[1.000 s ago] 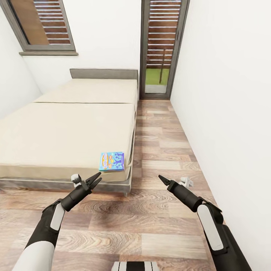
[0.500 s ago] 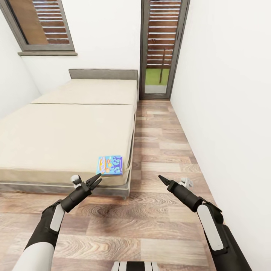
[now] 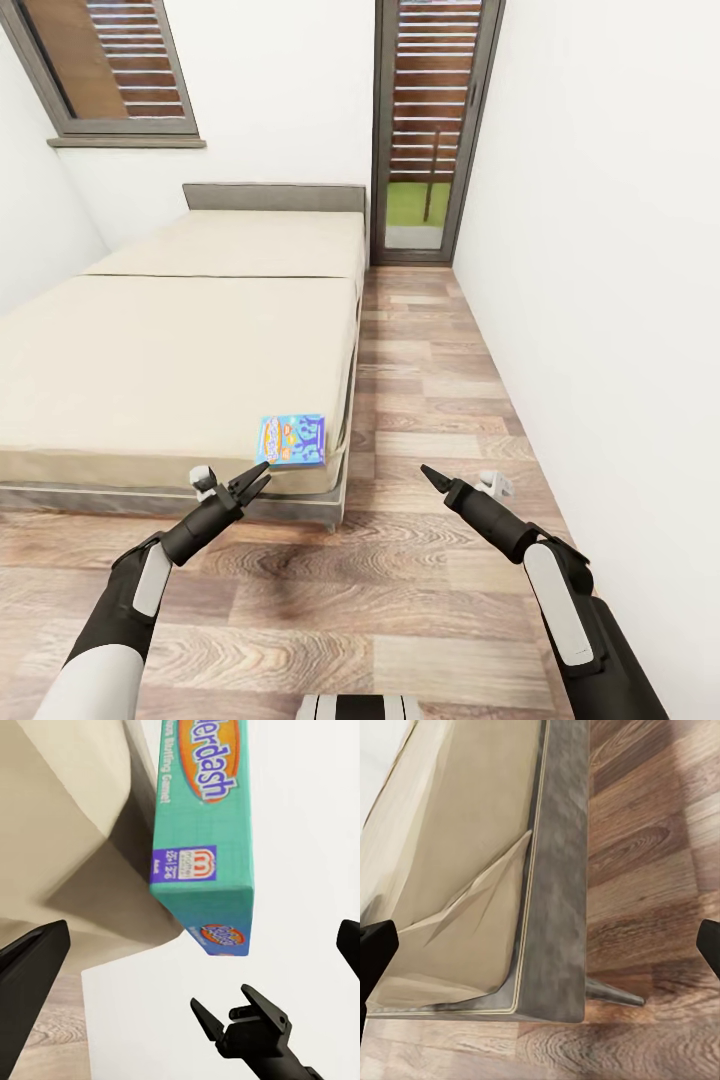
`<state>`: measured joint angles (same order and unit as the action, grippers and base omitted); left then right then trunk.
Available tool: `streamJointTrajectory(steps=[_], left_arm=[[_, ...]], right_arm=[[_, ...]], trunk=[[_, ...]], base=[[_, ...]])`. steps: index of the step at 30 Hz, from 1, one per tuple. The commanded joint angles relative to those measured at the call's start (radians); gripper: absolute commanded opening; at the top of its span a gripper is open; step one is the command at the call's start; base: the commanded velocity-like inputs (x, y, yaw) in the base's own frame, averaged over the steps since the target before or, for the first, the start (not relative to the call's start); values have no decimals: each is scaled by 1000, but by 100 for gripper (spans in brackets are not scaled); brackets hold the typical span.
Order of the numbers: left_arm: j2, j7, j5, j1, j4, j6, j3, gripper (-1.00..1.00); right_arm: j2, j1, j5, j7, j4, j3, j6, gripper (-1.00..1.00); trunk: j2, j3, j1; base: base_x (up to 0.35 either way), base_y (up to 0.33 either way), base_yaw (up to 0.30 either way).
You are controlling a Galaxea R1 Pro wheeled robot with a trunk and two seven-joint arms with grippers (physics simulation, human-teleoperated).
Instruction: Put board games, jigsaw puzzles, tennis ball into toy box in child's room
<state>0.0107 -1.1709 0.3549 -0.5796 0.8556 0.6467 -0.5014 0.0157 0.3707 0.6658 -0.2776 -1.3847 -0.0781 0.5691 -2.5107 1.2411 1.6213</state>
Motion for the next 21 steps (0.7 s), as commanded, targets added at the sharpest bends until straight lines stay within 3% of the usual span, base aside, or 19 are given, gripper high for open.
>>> streamJointTrajectory(steps=[1, 21], left_arm=[[2, -1, 9, -11, 0, -1, -3, 100], [2, -1, 9, -11, 0, -1, -2, 100]], right_arm=[[1, 1, 3, -3, 0, -3, 8, 100], [0, 1, 3, -3, 0, -4, 8, 100]], trunk=[[0, 1, 0], [0, 1, 0]], base=[[0, 0, 0], [0, 0, 0]])
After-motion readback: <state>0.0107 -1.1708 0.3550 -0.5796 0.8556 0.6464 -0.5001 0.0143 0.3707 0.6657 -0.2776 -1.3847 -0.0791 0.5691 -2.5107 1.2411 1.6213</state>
